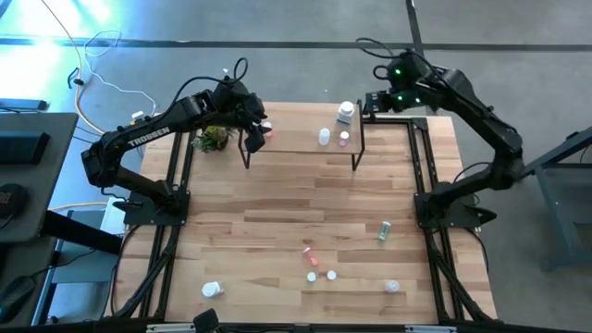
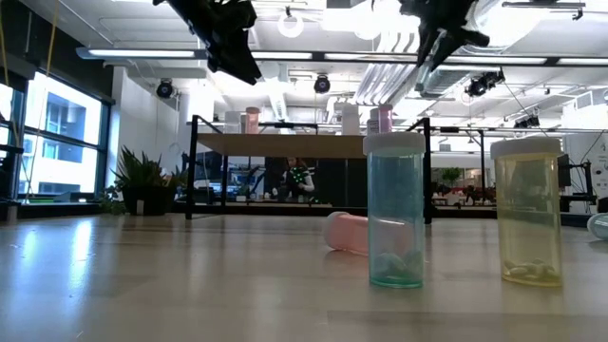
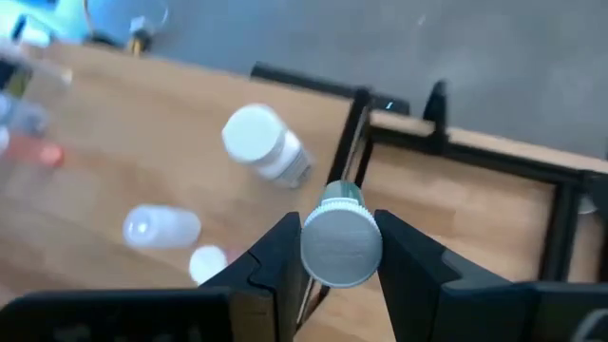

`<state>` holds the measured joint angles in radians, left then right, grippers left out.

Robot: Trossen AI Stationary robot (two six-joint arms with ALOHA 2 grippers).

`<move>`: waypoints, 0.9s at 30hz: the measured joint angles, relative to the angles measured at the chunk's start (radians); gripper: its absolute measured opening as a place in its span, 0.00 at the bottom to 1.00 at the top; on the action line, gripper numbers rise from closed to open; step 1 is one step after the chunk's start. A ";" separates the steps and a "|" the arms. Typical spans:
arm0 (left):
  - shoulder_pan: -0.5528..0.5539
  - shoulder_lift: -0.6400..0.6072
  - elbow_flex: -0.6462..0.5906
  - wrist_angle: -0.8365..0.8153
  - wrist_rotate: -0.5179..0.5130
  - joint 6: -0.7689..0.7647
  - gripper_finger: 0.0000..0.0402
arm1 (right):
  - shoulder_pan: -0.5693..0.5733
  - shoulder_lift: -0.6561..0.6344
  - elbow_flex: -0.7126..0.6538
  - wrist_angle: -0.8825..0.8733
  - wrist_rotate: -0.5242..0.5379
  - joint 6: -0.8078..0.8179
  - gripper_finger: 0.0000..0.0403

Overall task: Pick and place medicine bottles onto shelf by color
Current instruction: Put the top blue pill bottle on the shelf

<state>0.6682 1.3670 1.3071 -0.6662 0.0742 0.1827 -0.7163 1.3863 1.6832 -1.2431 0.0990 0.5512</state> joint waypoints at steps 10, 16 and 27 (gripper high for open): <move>0.000 0.000 0.000 -0.003 0.000 -0.026 0.50 | 0.028 0.134 0.025 -0.006 -0.144 -0.090 0.26; -0.001 0.000 0.000 -0.003 0.000 -0.026 0.50 | 0.052 0.189 0.025 -0.017 -0.145 -0.110 0.26; -0.001 0.000 0.000 -0.002 0.000 -0.026 0.50 | 0.056 0.269 0.026 -0.033 -0.146 -0.123 0.26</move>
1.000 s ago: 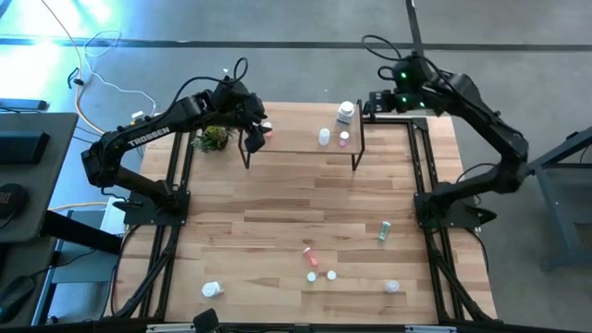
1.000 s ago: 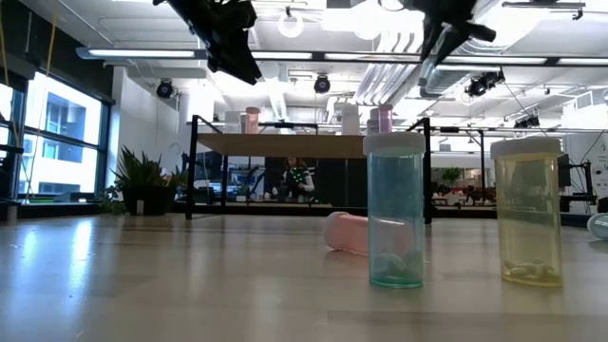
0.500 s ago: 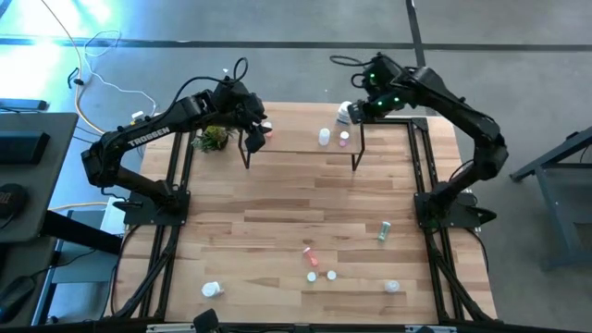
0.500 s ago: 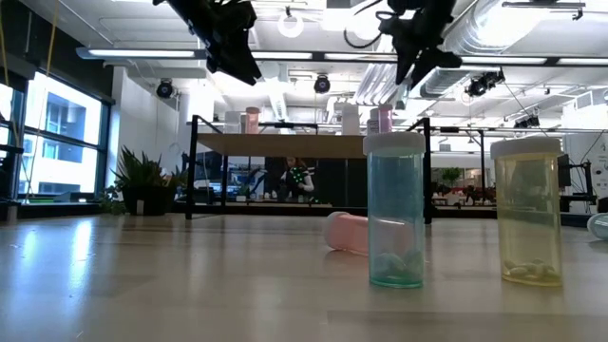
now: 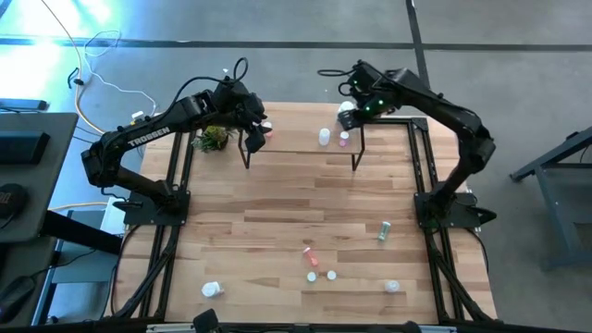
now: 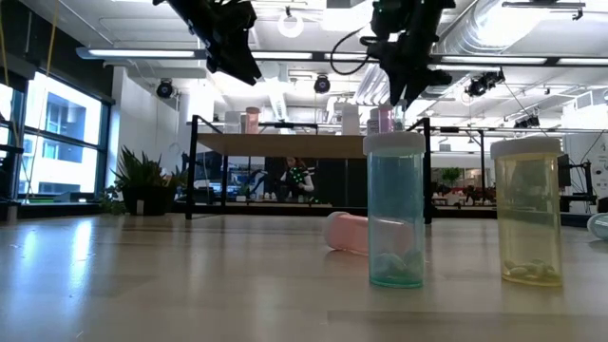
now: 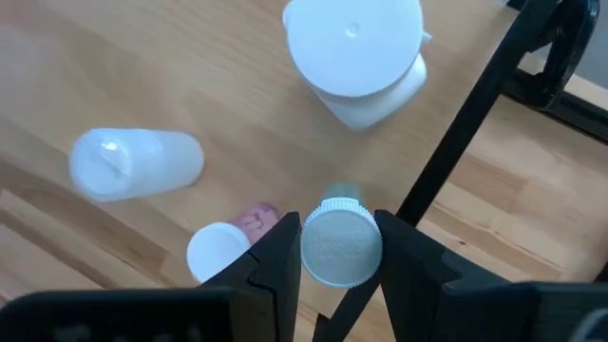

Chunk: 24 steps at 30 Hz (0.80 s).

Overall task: Pick and place medicine bottles onto shelf by color
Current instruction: Put the top blue pill bottle on the shelf

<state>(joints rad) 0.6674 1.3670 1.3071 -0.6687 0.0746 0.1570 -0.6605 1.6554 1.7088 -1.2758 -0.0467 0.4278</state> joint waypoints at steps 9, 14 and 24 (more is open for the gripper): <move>0.000 0.000 0.000 0.000 0.000 0.003 0.50 | 0.000 0.038 0.000 0.000 0.016 -0.003 0.26; 0.000 0.000 0.000 0.000 0.000 0.003 0.50 | 0.000 0.059 0.000 0.000 0.017 -0.003 0.26; 0.000 0.000 0.000 0.000 0.000 0.003 0.50 | 0.003 0.060 0.000 -0.012 0.016 -0.019 0.30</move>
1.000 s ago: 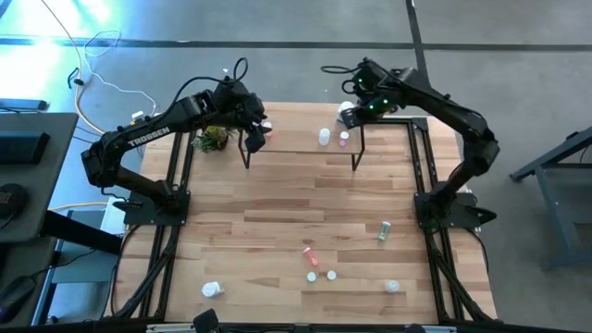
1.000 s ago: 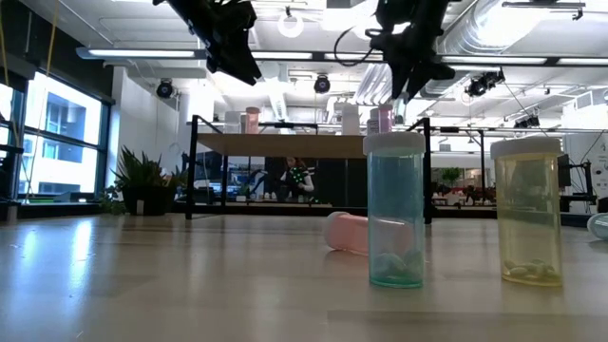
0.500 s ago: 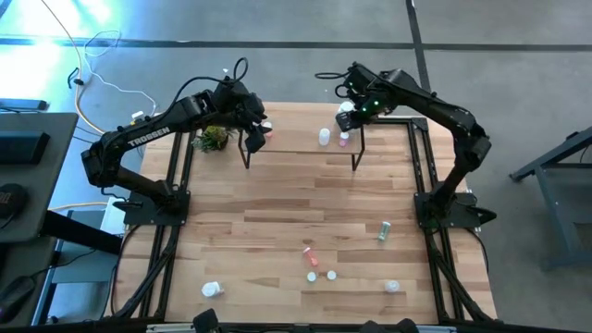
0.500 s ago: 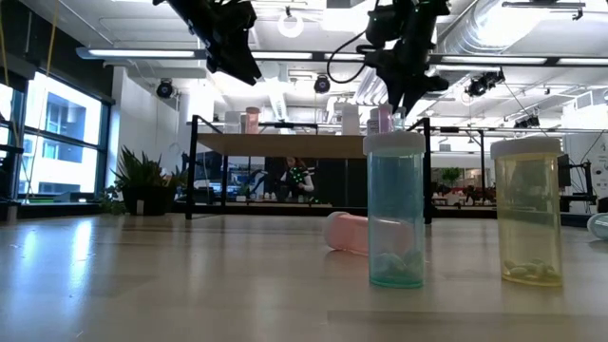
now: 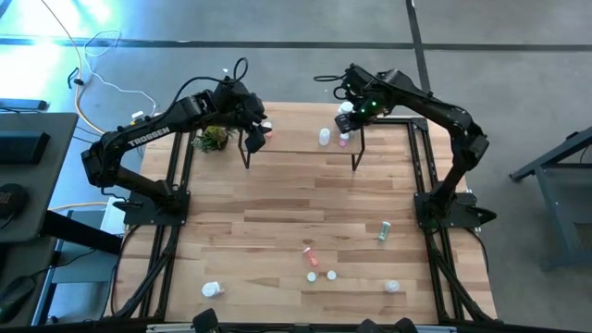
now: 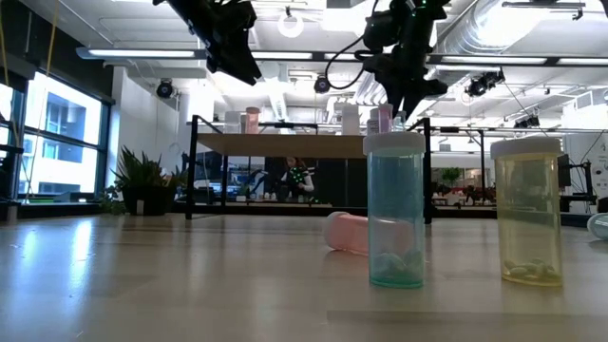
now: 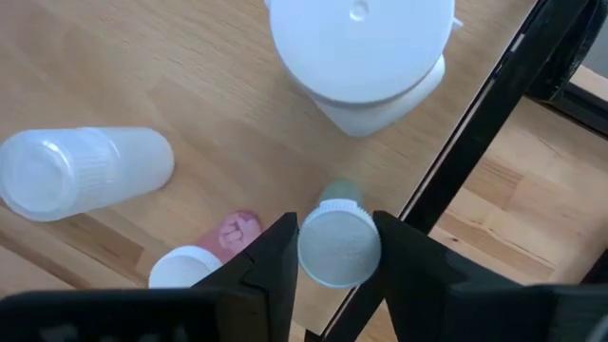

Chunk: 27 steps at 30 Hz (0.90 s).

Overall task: Pick and place medicine bottles onto shelf by color
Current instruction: Put the top blue pill bottle on the shelf, then put the white medicine bottle on the shelf

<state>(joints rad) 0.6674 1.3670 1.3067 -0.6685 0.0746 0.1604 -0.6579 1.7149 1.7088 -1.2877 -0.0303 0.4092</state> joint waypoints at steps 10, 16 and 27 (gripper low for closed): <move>0.000 0.000 0.000 0.000 0.000 0.000 0.50 | 0.000 -0.001 0.000 0.019 0.000 -0.010 0.44; 0.000 0.000 0.000 -0.011 0.000 0.000 0.50 | -0.003 -0.002 0.000 0.029 0.000 -0.010 0.47; 0.000 0.000 0.000 -0.024 -0.012 0.000 0.50 | -0.001 -0.031 -0.001 0.056 0.003 -0.006 0.47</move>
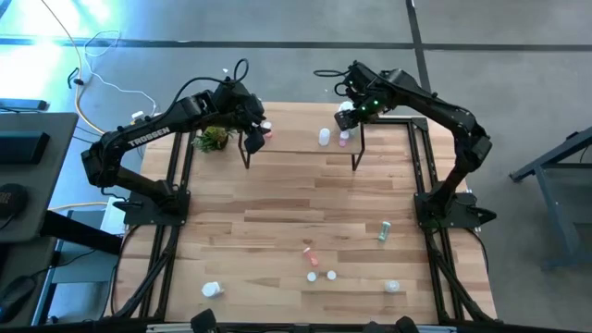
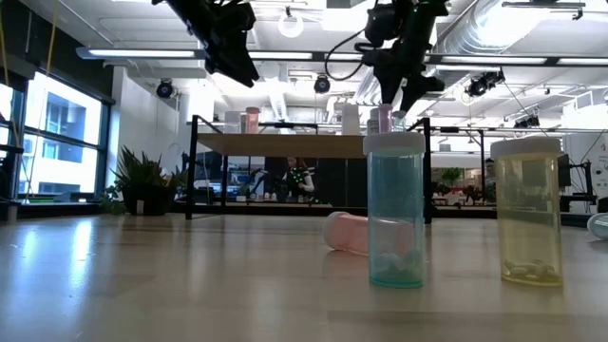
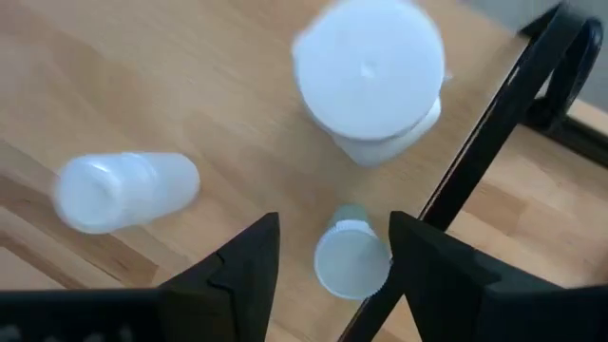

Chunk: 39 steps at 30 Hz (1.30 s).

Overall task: Pick and place medicine bottles onto shelf by color
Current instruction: Put the white medicine bottle on the shelf

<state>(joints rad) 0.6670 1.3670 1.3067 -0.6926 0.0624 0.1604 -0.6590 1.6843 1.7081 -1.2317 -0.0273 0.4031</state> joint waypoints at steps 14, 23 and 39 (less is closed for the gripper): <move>0.000 0.000 0.000 -0.084 -0.031 -0.051 0.60 | 0.031 -0.137 0.000 0.025 0.043 0.043 0.47; -0.054 0.000 0.000 -0.234 0.041 -0.045 0.60 | 0.045 -0.229 0.000 0.026 0.055 0.069 0.47; -0.356 0.000 0.000 -0.477 0.039 -0.239 0.60 | 0.045 -0.320 0.000 -0.017 0.080 0.034 0.47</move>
<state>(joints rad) 0.3112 1.3670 1.3067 -1.1699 0.1013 -0.0788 -0.6140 1.3646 1.7081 -1.2486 0.0532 0.4368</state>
